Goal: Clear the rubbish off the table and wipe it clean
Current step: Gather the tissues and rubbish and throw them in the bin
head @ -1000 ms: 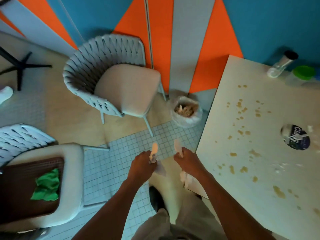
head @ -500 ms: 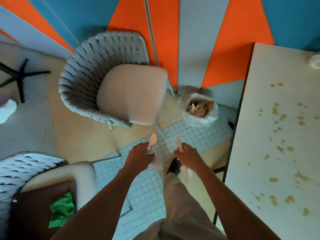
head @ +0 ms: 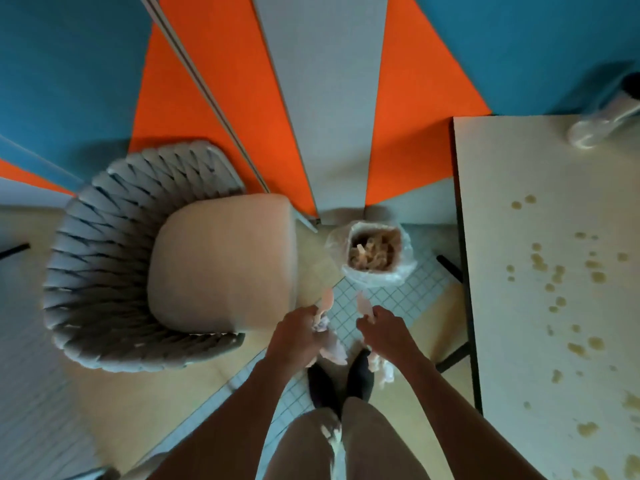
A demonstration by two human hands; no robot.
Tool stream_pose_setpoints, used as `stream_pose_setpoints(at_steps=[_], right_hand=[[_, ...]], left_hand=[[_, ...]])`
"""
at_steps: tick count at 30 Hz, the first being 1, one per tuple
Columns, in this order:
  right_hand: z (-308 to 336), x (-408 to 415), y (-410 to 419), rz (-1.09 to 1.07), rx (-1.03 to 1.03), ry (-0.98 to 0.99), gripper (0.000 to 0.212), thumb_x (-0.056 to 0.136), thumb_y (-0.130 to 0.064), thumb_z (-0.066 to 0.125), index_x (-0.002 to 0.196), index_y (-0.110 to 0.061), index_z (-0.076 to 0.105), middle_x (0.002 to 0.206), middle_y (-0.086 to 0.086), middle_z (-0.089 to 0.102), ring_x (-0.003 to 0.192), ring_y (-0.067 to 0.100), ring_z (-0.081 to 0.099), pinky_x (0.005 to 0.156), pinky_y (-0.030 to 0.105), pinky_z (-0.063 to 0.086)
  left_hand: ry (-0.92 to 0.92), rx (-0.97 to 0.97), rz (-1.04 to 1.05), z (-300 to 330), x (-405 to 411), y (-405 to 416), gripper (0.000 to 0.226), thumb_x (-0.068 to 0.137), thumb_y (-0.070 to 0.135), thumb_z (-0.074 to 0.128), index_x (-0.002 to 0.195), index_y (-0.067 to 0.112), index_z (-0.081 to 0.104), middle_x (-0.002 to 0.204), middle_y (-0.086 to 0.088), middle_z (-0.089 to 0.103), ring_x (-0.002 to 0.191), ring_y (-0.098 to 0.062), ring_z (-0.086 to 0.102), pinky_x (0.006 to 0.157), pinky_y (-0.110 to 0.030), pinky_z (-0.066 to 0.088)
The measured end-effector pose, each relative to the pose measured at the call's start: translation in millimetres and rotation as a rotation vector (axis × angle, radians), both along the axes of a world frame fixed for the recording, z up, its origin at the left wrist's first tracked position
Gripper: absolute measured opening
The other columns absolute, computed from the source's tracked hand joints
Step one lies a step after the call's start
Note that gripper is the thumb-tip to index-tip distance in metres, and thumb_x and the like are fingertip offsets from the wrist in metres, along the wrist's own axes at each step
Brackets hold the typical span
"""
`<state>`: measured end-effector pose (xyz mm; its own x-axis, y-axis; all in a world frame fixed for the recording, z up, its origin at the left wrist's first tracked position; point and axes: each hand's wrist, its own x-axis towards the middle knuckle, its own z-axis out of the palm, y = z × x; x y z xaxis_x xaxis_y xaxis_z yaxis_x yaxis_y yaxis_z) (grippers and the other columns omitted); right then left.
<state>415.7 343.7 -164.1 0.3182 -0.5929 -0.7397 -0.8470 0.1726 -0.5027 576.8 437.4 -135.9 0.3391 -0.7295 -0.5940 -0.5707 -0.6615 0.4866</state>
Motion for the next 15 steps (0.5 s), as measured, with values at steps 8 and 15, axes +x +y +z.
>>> stream_pose_setpoints(at_steps=[8, 15], right_hand=[[-21, 8, -43, -0.253, -0.022, 0.036, 0.029, 0.090, -0.037, 0.050, 0.085, -0.011, 0.062, 0.084, 0.007, 0.068, 0.081, 0.027, 0.065, 0.075, 0.037, 0.051], [-62, 25, -64, -0.379, 0.000, 0.048, 0.019, 0.086, -0.033, 0.053, 0.087, -0.016, 0.060, 0.083, 0.007, 0.067, 0.078, 0.029, 0.067, 0.077, 0.043, 0.056]], left_hand=[[0.006, -0.002, -0.164, -38, 26, -56, 0.026, 0.083, 0.037, 0.068, 0.100, 0.018, 0.065, 0.099, 0.002, 0.068, 0.089, -0.019, 0.064, 0.076, -0.028, 0.050], [0.010, 0.001, -0.295, -92, 45, -94, 0.031, 0.085, 0.032, 0.067, 0.112, 0.016, 0.064, 0.102, 0.001, 0.059, 0.094, -0.020, 0.061, 0.078, -0.026, 0.047]])
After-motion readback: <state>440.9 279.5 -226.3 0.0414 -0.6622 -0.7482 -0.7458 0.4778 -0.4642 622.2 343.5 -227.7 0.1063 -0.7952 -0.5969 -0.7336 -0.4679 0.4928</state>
